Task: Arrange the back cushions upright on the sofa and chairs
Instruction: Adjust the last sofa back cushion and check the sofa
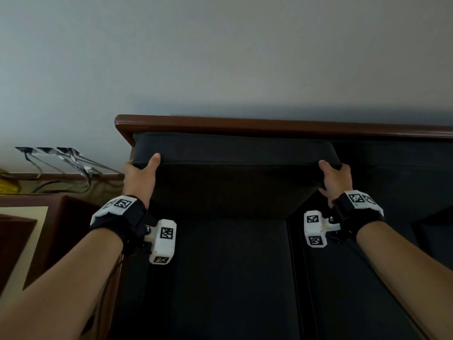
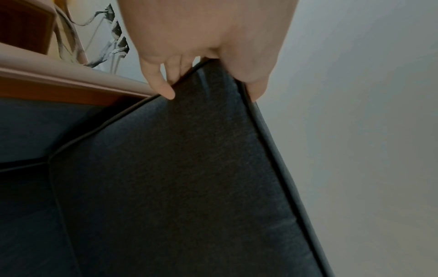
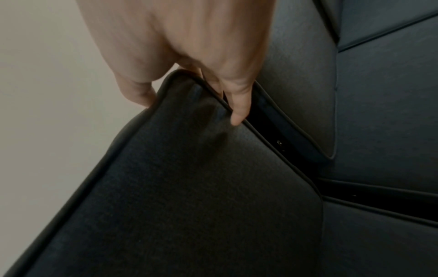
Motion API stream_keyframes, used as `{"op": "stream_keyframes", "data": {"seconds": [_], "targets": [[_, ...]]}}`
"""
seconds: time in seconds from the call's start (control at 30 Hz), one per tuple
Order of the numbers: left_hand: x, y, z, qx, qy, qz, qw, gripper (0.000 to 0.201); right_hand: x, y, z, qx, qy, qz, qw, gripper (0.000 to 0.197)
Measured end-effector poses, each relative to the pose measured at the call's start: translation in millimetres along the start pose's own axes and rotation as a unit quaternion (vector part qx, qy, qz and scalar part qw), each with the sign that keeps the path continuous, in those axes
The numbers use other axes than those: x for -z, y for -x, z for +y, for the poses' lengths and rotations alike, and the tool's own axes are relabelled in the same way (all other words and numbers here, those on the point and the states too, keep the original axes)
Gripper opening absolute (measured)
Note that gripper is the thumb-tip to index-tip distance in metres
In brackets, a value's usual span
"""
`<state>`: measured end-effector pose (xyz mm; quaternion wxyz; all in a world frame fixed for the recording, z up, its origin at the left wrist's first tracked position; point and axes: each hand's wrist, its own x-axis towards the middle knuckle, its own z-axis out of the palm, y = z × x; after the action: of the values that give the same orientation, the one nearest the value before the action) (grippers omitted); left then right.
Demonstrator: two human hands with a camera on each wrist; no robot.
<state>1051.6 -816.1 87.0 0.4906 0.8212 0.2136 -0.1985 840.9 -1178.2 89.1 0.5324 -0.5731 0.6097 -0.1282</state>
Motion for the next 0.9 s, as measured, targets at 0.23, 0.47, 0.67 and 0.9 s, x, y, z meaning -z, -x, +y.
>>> {"op": "stream_keyframes", "data": {"seconds": [0.23, 0.47, 0.67, 0.9], "targets": [[-3.4, 9.4, -3.1, -0.040, -0.019, -0.010, 0.999, 0.094, 1.3, -7.9, 2.4, 0.003, 0.014, 0.046, 0.999, 0.081], [21.1, -13.0, -21.2, -0.069, -0.056, -0.018, 0.996, 0.077, -13.7, 21.0, -8.6, 0.035, 0.079, 0.042, 0.995, 0.062], [23.1, -27.8, -10.7, -0.071, -0.049, -0.020, 0.996, 0.075, -10.8, 32.3, -5.7, 0.057, 0.110, 0.034, 0.992, 0.061], [36.7, -77.9, -56.5, -0.030, 0.030, -0.022, 0.999, 0.093, -18.5, 43.7, -9.9, 0.070, 0.138, 0.024, 0.988, 0.060]]}}
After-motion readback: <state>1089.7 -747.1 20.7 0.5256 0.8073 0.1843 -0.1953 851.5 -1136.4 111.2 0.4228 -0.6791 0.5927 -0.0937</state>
